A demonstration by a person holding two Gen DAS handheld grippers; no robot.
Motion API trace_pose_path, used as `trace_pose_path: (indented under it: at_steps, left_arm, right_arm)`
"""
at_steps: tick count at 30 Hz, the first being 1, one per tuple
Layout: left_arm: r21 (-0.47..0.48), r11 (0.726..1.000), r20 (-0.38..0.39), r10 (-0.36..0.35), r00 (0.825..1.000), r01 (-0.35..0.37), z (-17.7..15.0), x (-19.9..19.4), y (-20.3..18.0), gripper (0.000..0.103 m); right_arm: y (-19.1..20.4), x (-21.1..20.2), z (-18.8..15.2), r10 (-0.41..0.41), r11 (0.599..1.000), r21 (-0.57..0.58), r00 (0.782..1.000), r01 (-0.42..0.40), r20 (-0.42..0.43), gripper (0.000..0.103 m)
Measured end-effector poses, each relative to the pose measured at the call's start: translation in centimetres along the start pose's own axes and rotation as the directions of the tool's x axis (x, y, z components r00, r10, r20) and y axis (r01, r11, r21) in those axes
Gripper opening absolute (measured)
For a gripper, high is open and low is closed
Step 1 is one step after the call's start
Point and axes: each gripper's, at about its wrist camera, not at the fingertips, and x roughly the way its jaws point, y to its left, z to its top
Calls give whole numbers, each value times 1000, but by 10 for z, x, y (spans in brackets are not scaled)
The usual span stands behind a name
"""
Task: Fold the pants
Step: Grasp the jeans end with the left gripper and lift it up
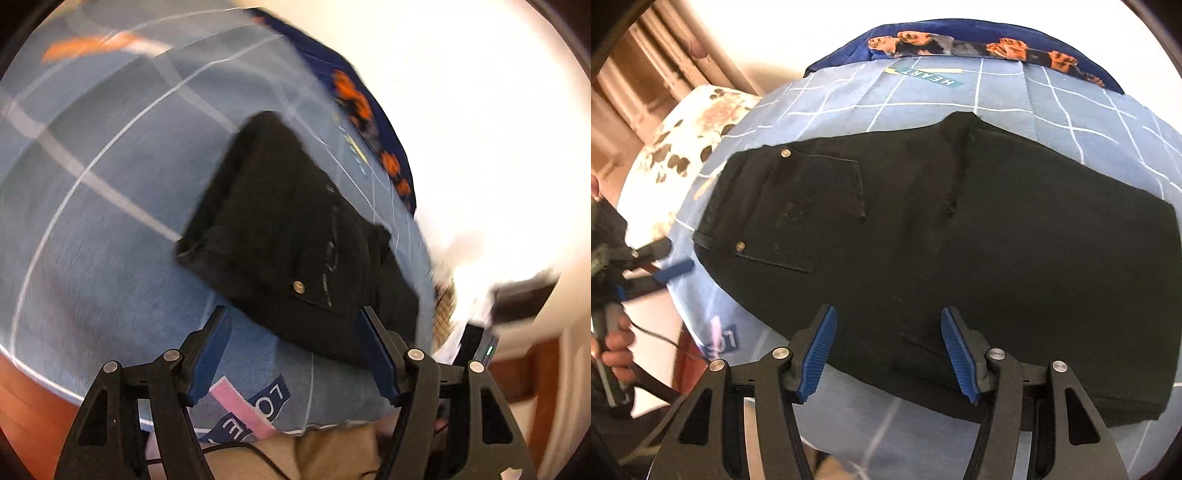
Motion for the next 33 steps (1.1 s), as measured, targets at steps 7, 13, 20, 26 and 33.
trace_pose_path:
  at_steps: [7, 13, 20, 26, 33]
  left_arm:
    - [-240, 970, -6, -39, 999, 37, 11, 9, 47, 65]
    - [-253, 965, 0, -75, 997, 72, 25, 17, 54, 58]
    - [-267, 959, -28, -105, 994, 94, 32, 25, 59, 58]
    - [-239, 965, -39, -120, 992, 107, 31, 20, 66, 57]
    - [-143, 985, -52, -109, 993, 101, 33, 29, 50, 56]
  right_arm:
    - [14, -1, 6, -14, 1000, -19, 1000, 13, -8, 60]
    - [20, 3, 10, -17, 999, -28, 1000, 17, -17, 60]
    - [18, 13, 10, 0, 1000, -9, 999, 0, -38, 60]
    - [18, 20, 6, 5, 1000, -1, 998, -5, -55, 60]
    - [19, 29, 8, 9, 1000, 4, 998, -9, -70, 60]
